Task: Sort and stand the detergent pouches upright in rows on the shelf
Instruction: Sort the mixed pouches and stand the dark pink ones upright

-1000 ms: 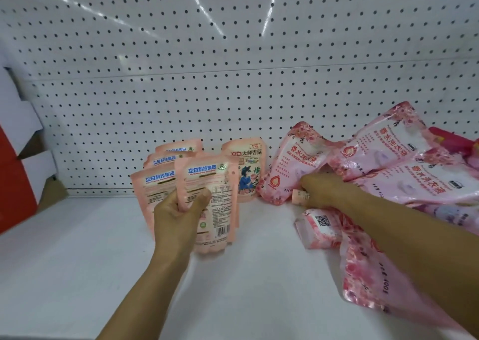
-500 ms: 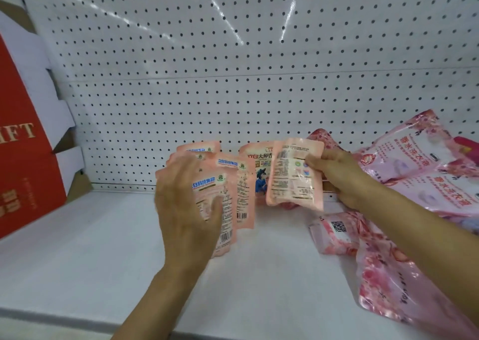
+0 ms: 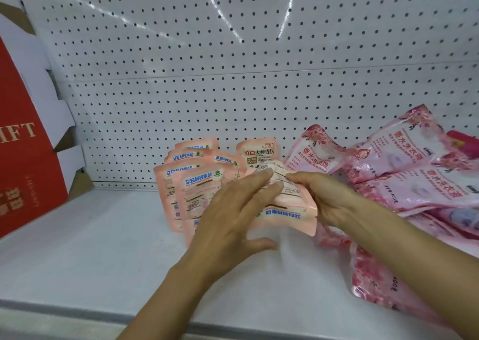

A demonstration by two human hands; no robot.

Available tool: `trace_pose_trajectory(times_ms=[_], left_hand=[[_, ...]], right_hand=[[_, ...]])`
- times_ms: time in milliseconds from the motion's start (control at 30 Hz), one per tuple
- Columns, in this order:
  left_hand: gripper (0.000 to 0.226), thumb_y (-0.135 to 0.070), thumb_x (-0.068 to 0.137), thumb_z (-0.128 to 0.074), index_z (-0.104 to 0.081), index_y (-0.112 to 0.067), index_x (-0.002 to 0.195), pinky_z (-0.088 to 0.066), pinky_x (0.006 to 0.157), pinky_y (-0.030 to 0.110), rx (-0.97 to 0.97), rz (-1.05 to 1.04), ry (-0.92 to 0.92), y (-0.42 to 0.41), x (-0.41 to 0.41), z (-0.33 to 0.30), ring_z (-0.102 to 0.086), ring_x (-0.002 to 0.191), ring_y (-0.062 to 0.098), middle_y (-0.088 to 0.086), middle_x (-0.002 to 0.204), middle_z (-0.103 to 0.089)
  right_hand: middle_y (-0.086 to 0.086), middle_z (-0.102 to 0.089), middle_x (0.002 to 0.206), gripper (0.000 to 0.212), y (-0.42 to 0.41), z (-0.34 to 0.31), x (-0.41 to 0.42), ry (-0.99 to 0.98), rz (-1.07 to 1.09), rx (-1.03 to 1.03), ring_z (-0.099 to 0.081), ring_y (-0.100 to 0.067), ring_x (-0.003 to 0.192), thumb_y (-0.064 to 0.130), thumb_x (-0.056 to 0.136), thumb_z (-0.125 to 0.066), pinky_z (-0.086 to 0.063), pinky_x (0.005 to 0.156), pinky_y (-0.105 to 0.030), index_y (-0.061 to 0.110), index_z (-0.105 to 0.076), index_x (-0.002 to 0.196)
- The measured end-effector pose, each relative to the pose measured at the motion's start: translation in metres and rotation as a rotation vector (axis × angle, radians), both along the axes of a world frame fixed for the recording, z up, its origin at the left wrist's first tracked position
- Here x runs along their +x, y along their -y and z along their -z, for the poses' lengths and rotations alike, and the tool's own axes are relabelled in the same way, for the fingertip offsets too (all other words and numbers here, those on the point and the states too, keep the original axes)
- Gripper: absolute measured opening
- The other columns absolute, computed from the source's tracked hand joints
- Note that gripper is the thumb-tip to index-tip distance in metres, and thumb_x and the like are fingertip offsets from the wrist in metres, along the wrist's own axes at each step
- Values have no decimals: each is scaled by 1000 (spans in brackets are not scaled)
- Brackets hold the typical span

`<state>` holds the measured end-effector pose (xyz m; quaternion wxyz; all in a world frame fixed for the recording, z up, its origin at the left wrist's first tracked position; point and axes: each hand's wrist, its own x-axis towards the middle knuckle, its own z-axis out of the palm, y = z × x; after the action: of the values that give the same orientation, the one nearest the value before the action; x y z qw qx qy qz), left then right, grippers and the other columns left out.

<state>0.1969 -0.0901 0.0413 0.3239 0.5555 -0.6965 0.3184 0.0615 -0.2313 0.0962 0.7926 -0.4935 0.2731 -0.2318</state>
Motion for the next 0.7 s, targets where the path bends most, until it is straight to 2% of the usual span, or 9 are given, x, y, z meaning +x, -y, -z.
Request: trace_pose_trajectory(times_ms=[33, 100, 200, 300, 367, 467, 567, 633, 700], left_hand=[[86, -34, 72, -85, -40, -24, 144, -43, 106, 40, 4, -16, 60, -1, 2, 1, -46, 135, 20, -1, 153, -41], [65, -21, 82, -80, -47, -21, 138, -49, 99, 41, -99, 19, 89, -3, 2, 3, -55, 128, 23, 3, 145, -52], [29, -28, 91, -69, -67, -16, 118, -55, 87, 41, -185, 144, -43, -5, 0, 4, -67, 110, 20, 3, 121, -71], [20, -39, 92, -63, -74, -28, 104, -57, 76, 40, -110, 102, -593, -11, -12, -4, -70, 93, 8, -12, 101, -75], [24, -41, 94, -61, -77, -24, 94, -57, 73, 44, -92, 45, -964, -12, -20, -16, -71, 80, 12, -4, 87, -76], [44, -41, 97, -55, -73, -6, 79, -59, 68, 49, -123, 46, -1220, -16, -18, -22, -75, 74, 21, 6, 75, -77], [57, -62, 91, -54, -71, -9, 78, -58, 70, 56, -56, -14, -1197, -19, -10, -11, -75, 72, 27, 8, 74, -76], [55, -69, 84, -53, -73, -17, 81, -58, 74, 55, 3, -32, -1203, -21, -11, -3, -75, 74, 23, 2, 76, -77], [50, -70, 82, -51, -72, -25, 84, -58, 76, 53, 12, -50, -1182, -23, -14, 2, -74, 77, 18, -5, 81, -77]], right_hand=[[-21, -71, 85, 26, -2, 0, -1, 1, -15, 14, -72, -29, 62, 7, 98, -45, -59, 49, -37, -3, -58, 117], [-21, -71, 76, 22, -3, 2, -2, -26, -41, 23, -71, -29, 57, 8, 99, -44, -58, 46, -37, -2, -59, 111], [-19, -69, 66, 16, -9, 4, -5, -96, -82, 2, -68, -26, 49, 11, 98, -49, -55, 40, -32, -2, -57, 103], [-22, -71, 85, 32, -11, 11, -7, -229, -122, -210, -70, -26, 64, 25, 94, -57, -58, 49, -30, -4, -61, 106], [-19, -69, 99, 57, -12, 17, -8, -295, -109, -295, -68, -30, 84, 52, 93, -51, -60, 65, -39, -1, -62, 111], [-7, -72, 107, 74, -15, 20, -10, -245, -105, -441, -65, -21, 104, 73, 79, -32, -53, 90, -45, 15, -67, 108], [-1, -74, 109, 60, -27, 15, -15, -86, -252, -560, -68, -20, 104, 63, 79, -44, -52, 89, -40, 19, -69, 111], [0, -76, 103, 32, -31, 18, -15, -112, -275, -724, -69, -18, 90, 39, 83, -64, -51, 71, -30, 19, -71, 108], [-3, -78, 93, 16, -31, 20, -13, -129, -183, -744, -65, -19, 76, 18, 84, -71, -46, 54, -24, 15, -75, 100]])
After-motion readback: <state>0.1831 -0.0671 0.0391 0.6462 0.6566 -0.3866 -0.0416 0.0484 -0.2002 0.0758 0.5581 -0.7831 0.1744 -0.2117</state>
